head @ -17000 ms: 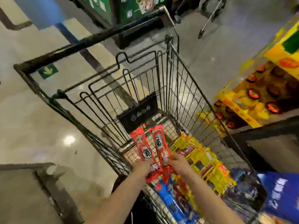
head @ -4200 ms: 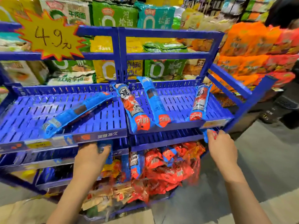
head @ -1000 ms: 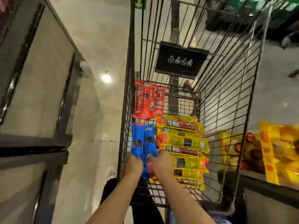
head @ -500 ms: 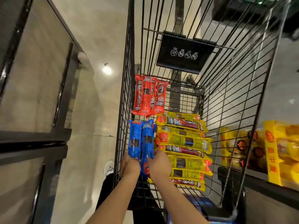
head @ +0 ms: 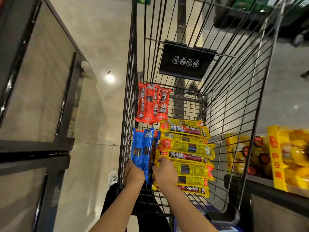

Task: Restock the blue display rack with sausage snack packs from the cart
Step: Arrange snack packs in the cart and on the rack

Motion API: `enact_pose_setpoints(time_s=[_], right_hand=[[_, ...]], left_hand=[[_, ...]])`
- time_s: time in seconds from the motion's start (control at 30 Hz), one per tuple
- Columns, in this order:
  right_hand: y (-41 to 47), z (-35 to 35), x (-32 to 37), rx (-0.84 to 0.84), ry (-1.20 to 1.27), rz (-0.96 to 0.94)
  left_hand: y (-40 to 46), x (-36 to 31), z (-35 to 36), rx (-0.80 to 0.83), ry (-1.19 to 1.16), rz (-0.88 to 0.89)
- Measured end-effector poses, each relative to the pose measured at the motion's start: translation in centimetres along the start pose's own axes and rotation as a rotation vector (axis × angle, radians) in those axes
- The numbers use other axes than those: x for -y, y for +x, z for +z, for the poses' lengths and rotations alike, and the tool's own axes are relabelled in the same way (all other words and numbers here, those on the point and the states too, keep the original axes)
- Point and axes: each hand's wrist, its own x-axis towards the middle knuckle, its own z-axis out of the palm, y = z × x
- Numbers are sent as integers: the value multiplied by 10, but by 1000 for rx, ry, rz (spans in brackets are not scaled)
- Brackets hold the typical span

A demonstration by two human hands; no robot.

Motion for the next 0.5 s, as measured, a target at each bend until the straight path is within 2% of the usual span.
enact_pose_setpoints(time_s=[0.1,0.3,0.4,0.5], right_hand=[[-11,-13,-4,-19,-12,-37],[-56,-51,-18,-71,1,-66],[-90,-65,-28,-125,14,-92],[-127,-68,-39,-241,11,-105]], left_hand=[[-18,-11,-16,55,21,62],[-62,-39,-52,221,235,213],[-98,-58,-72,284,445,386],[-127,-64,-92,267,742,651]])
